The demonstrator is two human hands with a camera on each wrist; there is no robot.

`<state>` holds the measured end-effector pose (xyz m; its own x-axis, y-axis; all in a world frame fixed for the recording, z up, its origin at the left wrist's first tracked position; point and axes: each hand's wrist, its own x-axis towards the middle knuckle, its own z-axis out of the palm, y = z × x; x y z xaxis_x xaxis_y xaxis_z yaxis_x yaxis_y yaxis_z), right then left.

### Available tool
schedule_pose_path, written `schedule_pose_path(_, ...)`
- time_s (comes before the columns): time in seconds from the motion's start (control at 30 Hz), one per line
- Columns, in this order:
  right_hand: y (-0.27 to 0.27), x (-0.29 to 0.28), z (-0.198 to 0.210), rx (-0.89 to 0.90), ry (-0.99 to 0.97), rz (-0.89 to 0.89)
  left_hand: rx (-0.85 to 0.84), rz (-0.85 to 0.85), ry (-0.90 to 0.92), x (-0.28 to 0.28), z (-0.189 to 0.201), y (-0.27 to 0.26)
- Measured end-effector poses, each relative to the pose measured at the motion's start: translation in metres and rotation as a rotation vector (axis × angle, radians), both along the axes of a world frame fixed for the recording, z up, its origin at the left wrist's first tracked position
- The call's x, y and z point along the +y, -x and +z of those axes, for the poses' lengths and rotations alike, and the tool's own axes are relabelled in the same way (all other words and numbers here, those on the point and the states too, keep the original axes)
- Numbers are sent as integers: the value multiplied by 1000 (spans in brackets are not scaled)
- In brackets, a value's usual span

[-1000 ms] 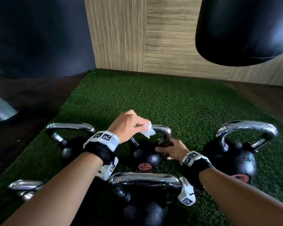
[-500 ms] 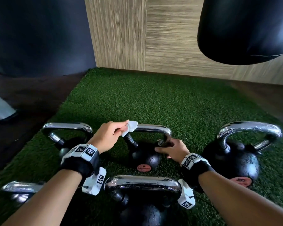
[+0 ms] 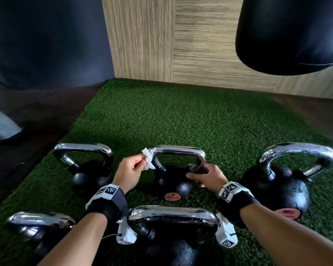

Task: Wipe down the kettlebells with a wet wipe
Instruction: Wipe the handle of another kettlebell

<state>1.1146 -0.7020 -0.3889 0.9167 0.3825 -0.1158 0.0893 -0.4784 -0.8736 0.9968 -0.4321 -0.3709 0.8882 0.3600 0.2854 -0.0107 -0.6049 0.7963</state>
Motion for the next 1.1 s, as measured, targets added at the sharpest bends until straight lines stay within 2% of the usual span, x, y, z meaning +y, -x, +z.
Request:
schedule_pose_path(0.2, -1, -3, 2, -13, 11, 8, 188, -18, -49, -12, -15, -4)
schedule_pose_path(0.33, -1, -2, 5, 1, 32, 42, 270, -93, 18, -6, -14, -3)
schedule_pose_path(0.5, -1, -9, 11, -3, 152, 91, 244, -79, 85, -8, -14, -2)
schedule_pose_path(0.63, 1, -21, 23, -42, 265, 145, 231, -14, 29, -18, -6, -16)
schedule_pose_path(0.73, 9, -25, 31, -61, 334, 284, 285, -12, -51, -25, 7, -38)
schedule_pose_path(0.83, 21, -19, 45, 4, 353, 432, 346, -55, -163, -29, 19, -59)
schedule_pose_path(0.93, 28, -7, 50, 58, 350, 464, 357, -90, -268, -36, 30, -75)
schedule_pose_path(1.1, 24, 10, 61, 120, 353, 530, 320, -109, -338, -52, 38, -84)
